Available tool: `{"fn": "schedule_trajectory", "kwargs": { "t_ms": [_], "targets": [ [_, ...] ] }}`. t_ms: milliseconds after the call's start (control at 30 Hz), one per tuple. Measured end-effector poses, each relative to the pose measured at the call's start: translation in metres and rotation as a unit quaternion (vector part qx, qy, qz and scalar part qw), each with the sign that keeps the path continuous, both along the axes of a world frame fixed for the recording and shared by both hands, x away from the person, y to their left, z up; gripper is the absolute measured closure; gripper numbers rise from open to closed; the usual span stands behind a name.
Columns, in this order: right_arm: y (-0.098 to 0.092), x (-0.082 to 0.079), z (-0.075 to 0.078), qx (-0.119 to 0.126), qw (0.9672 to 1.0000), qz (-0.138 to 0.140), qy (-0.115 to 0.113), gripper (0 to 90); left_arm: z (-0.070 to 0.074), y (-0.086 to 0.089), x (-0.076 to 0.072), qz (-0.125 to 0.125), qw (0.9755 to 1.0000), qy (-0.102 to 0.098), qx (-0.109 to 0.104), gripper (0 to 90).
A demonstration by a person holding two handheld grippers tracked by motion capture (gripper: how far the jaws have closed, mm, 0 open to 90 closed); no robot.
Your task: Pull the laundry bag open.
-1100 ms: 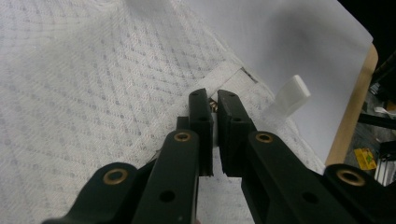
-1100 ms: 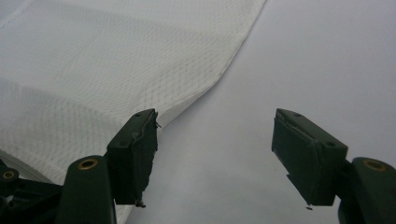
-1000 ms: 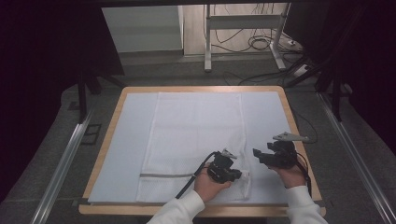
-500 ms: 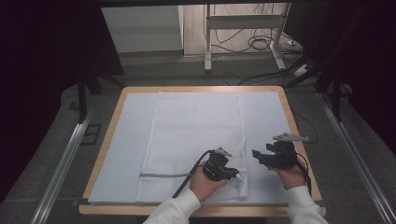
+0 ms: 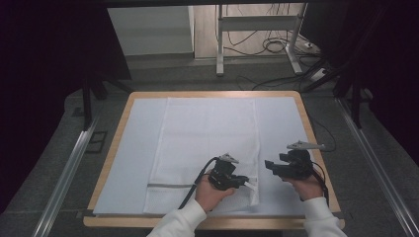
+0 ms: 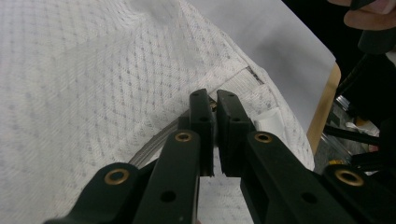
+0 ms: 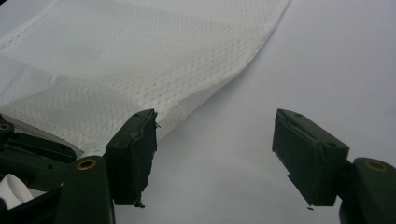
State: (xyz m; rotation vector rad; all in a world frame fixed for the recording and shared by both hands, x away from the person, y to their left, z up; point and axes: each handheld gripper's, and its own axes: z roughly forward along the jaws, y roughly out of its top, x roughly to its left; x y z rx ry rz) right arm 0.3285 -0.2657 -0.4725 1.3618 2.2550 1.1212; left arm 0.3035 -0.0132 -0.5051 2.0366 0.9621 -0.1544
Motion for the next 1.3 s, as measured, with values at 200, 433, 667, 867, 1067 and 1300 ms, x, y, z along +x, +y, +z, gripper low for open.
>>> {"fn": "schedule_trajectory", "kwargs": {
  "t_ms": [200, 433, 667, 867, 1067, 1300],
  "targets": [
    [0.0, 0.0, 0.001, 0.008, 0.9999, 0.0, 0.015, 29.7, 0.005, 0.008, 0.0, 0.001, 1.0, -0.003, -0.005, 86.6],
    [0.002, 0.001, 0.002, 0.034, 0.9984, 0.003, 0.046, 27.3, 0.01, 0.015, -0.001, 0.005, 0.9999, -0.012, -0.009, 86.6],
    [0.006, 0.002, 0.001, 0.044, 0.9969, 0.002, 0.065, 26.6, 0.011, 0.018, -0.002, 0.007, 0.9998, -0.014, -0.008, 86.6],
    [0.006, 0.001, 0.002, 0.06, 0.9958, -0.001, 0.069, 26.3, 0.013, 0.021, -0.002, 0.011, 0.9998, -0.014, -0.011, 86.6],
    [0.007, 0.001, 0.003, 0.076, 0.9944, 0.001, 0.073, 26.3, 0.015, 0.026, -0.002, 0.016, 0.9996, -0.017, -0.017, 86.6],
    [0.013, 0.002, 0.001, 0.11, 0.9902, 0.004, 0.086, 26.4, 0.013, 0.022, -0.004, 0.009, 0.9997, -0.018, -0.012, 86.6]
  ]
}}
